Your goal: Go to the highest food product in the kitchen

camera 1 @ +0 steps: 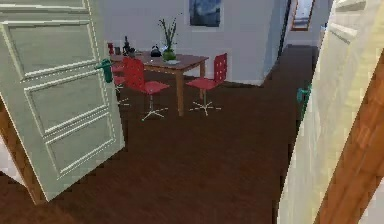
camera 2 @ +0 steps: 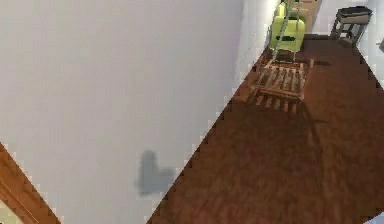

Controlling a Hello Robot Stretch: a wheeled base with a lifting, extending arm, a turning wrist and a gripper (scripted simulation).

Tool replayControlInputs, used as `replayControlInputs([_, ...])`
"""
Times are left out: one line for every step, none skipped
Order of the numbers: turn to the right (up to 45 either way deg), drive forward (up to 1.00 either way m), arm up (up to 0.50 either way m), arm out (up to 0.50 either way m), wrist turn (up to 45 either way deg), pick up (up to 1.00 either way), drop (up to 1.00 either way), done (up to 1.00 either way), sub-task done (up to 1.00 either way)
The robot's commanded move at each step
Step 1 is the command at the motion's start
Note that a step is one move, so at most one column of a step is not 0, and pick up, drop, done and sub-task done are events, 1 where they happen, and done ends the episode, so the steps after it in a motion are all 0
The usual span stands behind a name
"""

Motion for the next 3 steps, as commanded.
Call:
replayControlInputs([0.0,1.00,0.00,0.00,0.0,0.00,0.00,0.00,0.00])
replayControlInputs([18.0,0.00,0.00,0.00,0.0,0.00,0.00,0.00,0.00])
replayControlInputs([0.0,0.15,0.00,0.00,0.0,0.00,0.00,0.00,0.00])
